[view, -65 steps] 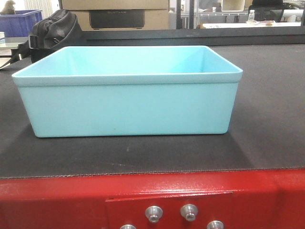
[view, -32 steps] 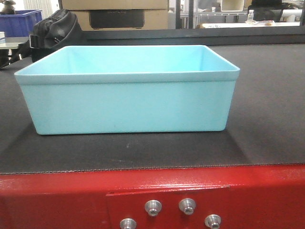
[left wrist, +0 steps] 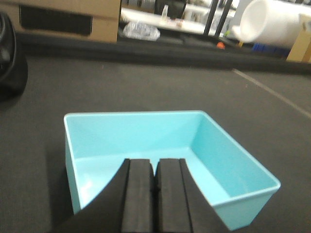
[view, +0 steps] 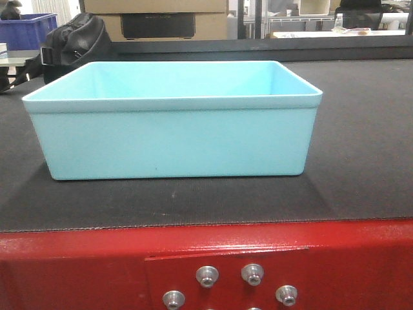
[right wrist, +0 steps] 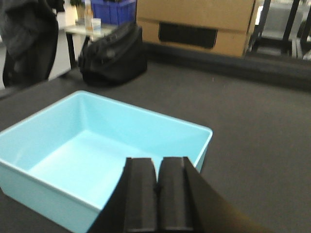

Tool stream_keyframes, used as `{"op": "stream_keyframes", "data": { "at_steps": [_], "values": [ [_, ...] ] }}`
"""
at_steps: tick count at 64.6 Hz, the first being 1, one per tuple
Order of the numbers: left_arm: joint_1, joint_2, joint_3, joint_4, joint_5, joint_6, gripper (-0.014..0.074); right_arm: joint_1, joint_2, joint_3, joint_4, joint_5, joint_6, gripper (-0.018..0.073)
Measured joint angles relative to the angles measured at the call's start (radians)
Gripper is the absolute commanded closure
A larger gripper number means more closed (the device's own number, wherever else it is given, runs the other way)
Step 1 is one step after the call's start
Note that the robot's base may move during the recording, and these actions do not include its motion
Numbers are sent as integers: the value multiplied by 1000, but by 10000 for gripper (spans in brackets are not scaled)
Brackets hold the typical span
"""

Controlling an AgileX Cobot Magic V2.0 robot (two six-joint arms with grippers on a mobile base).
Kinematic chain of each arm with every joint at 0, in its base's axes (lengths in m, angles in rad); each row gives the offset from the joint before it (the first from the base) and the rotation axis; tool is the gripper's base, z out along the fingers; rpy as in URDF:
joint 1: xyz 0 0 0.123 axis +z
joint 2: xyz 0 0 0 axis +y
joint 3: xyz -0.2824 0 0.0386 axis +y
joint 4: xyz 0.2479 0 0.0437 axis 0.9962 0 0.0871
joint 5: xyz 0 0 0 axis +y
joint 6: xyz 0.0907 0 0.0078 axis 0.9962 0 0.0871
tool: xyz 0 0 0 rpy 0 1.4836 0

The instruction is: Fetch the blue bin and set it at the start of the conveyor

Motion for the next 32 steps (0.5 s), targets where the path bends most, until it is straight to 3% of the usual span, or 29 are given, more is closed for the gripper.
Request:
{"op": "stream_keyframes", "data": {
  "at_steps": [32],
  "values": [
    [0, -39, 0, 0, -4, 2, 707, 0, -106, 0, 0, 2, -2, 721]
  ]
}}
